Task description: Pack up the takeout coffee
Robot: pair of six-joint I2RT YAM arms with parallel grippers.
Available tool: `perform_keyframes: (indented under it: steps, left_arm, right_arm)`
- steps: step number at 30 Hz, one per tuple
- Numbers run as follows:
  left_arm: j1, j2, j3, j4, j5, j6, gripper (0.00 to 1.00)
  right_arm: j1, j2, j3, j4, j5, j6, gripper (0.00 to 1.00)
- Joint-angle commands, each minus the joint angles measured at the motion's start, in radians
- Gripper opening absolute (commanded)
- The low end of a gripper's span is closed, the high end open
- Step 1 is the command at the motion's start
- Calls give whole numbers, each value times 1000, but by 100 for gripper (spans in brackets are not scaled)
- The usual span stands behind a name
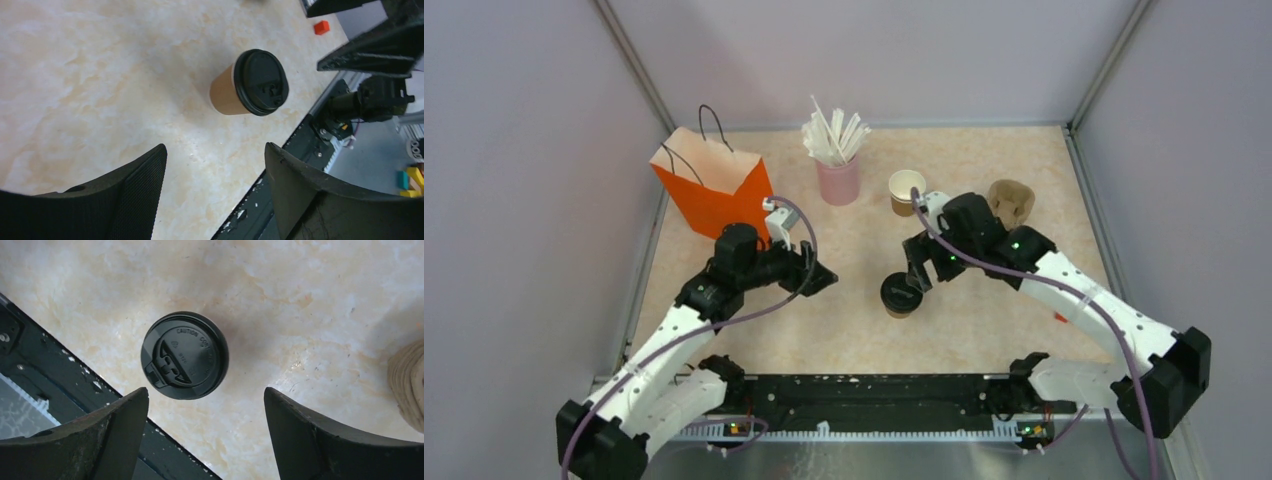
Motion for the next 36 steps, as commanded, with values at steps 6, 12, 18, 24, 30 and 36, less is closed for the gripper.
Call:
perform_keyframes:
  steps: [6,12,18,24,30,36]
  left_arm:
    - [-169,223,7,344,26,-117,76]
    - [-216,387,16,518,44,-155,74]
    - [-226,516,39,540,49,-139,73]
    - [-229,579,31,608,75,-147,72]
    - [-230,612,24,660,89,-160,73]
    - [-228,664,23,687,93,-162,67]
  right_arm:
    - [-258,-137,-241,328,-398,105,67]
    - [-283,-77,-280,380,-459,88,69]
    - [-302,-26,-318,461,-462,94,68]
    - [-317,20,-370,512,-485,84,63]
    - [-326,39,-405,556,-495,95,59]
    - [-328,29,-457,604,-479,131,53]
